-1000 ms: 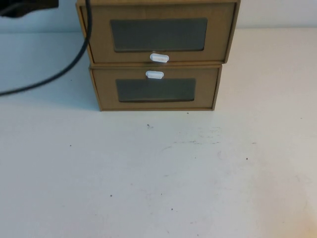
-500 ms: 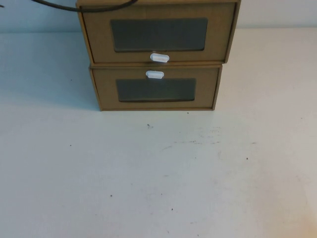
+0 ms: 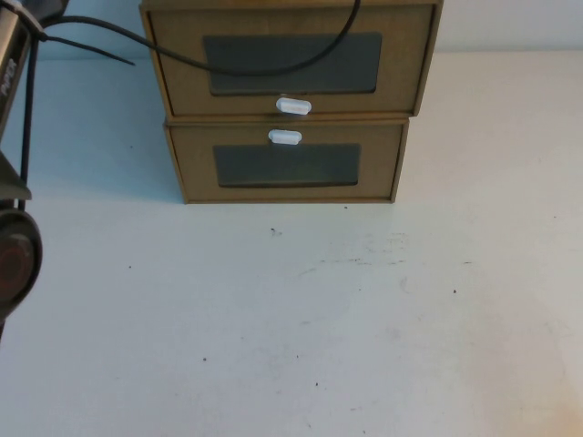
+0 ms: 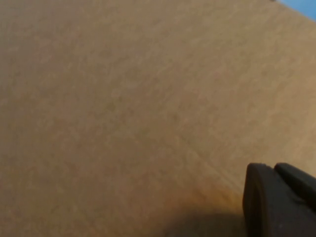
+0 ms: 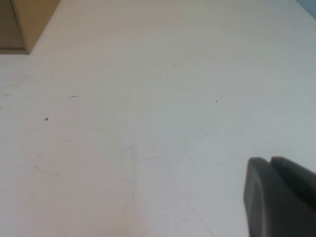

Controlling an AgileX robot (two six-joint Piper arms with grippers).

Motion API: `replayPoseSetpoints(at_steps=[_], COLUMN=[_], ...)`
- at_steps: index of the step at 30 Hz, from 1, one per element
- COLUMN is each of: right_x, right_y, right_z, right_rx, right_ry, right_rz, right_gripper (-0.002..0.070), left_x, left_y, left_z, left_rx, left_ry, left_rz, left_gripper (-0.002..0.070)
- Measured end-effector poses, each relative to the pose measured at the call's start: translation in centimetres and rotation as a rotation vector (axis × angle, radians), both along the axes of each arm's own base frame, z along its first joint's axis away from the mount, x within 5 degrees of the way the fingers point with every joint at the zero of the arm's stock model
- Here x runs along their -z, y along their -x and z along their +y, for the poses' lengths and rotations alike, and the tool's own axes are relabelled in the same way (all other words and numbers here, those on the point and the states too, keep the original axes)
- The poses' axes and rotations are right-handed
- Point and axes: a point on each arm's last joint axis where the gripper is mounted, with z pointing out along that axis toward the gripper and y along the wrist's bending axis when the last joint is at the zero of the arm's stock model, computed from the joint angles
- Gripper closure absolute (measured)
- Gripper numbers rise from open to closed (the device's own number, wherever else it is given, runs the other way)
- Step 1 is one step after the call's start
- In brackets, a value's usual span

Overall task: Open the shoe box
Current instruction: 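Pull the top drawer of the cardboard box fully open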

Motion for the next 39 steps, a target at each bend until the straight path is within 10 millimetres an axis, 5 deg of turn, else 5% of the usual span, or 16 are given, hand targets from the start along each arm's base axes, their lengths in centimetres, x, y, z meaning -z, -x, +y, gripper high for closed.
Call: replayPoseSetpoints(at_steps=[39], right_x=[-0.03], right_y=[-0.01], right_z=[0.00], right_rx=[0.000], right_ry=[0.000], right_rz=[-0.003], right_gripper=[0.0690], left_x=[0.54], left_y=[-0.10], left_z=[0.11], left_rx=[0.000], left_ry=[-0.038], left_rz=[0.020], left_gripper=[0.0680])
